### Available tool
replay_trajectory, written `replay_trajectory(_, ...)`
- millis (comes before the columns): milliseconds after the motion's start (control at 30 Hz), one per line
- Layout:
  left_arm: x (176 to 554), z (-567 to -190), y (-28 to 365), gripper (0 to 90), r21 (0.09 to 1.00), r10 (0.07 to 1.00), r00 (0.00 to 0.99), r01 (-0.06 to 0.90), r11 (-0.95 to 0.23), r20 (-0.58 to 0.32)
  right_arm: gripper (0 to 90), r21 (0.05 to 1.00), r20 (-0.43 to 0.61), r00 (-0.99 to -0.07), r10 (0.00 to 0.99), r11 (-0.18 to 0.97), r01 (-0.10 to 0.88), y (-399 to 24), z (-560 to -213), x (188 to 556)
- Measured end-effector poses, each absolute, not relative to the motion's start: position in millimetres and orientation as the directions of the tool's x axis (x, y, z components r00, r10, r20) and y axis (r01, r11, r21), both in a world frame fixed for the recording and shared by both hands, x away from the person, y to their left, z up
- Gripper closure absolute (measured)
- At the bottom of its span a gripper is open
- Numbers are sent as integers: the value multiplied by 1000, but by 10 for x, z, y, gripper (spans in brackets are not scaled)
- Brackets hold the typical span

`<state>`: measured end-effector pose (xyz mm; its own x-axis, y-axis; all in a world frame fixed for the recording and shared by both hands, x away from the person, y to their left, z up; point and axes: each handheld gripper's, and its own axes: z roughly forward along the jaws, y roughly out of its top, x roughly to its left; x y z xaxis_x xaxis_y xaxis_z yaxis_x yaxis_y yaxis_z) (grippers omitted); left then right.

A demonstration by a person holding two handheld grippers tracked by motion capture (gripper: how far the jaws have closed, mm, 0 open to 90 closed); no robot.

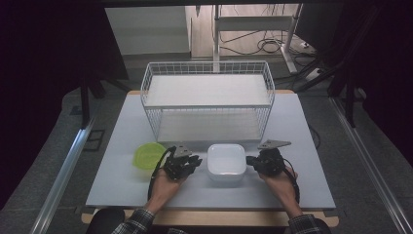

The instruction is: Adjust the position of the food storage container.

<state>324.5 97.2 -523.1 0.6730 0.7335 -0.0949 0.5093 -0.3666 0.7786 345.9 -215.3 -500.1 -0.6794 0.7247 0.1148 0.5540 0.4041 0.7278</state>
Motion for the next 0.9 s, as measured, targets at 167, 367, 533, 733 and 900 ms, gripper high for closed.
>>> replay_trajectory(167, 3245, -5252, 954, 783, 762, 732, 676, 516, -390, -83, 859, 720, 121, -701, 703, 424, 549, -2070, -5015, 3420)
replay_trajectory(367, 3188, -5202, 1023, 786, 756, 736, 670, 530, -383, -97, 871, 718, 105, -719, 687, 448, 533, -1977, -5010, 3347)
replay_trajectory(533, 3065, -5194, 1041, 804, 745, 732, 675, 532, -402, -87, 879, 714, 91, -722, 685, 460, 527, -1928, -4997, 3273)
replay_trajectory(733, 3020, -5176, 1061, 753, 737, 728, 679, 540, -405, -98, 840, 717, 89, -722, 686, 459, 525, -1943, -4997, 3285)
replay_trajectory(900, 2958, -5141, 1139, 562, 744, 732, 679, 518, -423, -57, 626, 736, 53, -715, 697, 457, 499, -2021, -4954, 3281)
